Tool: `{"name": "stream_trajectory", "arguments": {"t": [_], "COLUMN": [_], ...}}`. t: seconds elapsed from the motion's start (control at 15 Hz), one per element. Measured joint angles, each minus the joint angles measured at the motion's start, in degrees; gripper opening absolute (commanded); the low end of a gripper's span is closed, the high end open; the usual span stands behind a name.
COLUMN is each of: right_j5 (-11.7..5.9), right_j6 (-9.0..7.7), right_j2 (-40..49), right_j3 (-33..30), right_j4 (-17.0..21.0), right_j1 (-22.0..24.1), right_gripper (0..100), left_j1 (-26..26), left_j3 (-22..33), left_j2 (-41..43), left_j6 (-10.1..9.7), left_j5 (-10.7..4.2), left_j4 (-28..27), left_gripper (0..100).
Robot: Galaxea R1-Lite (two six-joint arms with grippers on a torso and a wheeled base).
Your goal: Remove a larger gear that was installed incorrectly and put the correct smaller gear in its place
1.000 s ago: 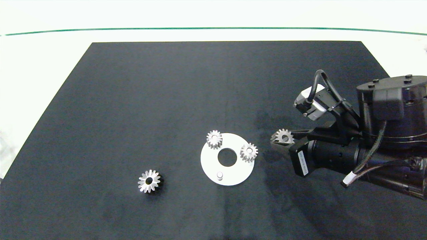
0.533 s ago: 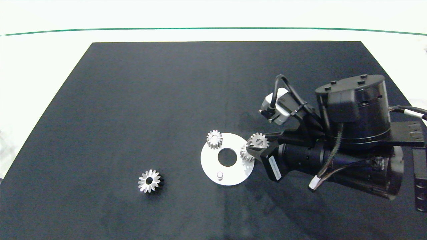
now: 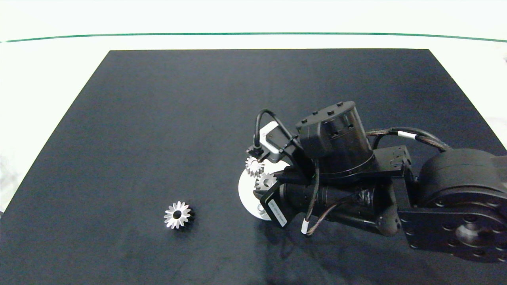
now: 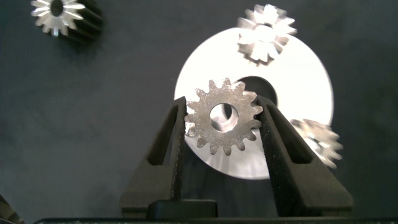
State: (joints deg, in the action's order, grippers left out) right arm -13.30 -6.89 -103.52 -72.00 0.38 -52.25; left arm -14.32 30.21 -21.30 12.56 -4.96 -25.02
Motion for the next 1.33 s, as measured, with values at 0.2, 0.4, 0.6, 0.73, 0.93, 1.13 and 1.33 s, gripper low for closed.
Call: {"name": "stream_trajectory", "arguments": {"t": [0.2,0.4,0.6,0.73,0.93,1.13,1.33], "right_j5": [0.02,0.0,-0.12,-0.23,-0.32,-0.37,-0.45], "right_j6": [-0.55,-0.88,-0.94,-0.94,-0.94,-0.94,-0.94], "right_j2": [-2.24,-2.9,-3.1,-3.28,-3.67,-4.14,-4.58], "right_j3": [-1.21,-2.5,-2.83,-2.89,-3.05,-3.06,-3.11], "right_j4": [0.96,6.25,6.45,6.42,6.29,6.27,5.99], "right_j1": [-1.11,-1.52,-1.55,-1.52,-1.5,-1.5,-1.52], "right_gripper": [25,25,25,25,25,25,25], "left_j1": [-0.15,-0.17,-0.17,-0.17,-0.17,-0.17,-0.17], "left_j3": [0.0,0.0,-0.09,-0.2,-1.11,-1.66,-1.79], "left_j2": [0.02,0.02,0.0,-0.02,0.11,0.27,0.35], "left_j6": [0.04,0.04,0.11,0.12,0.21,0.61,1.19], "left_j5": [0.0,-0.05,-0.07,-0.07,-0.07,-0.1,0.0], "left_j4": [0.02,0.0,-0.01,-0.04,-0.09,-0.09,-0.06], "left_gripper": [100,100,100,100,100,100,100]}}
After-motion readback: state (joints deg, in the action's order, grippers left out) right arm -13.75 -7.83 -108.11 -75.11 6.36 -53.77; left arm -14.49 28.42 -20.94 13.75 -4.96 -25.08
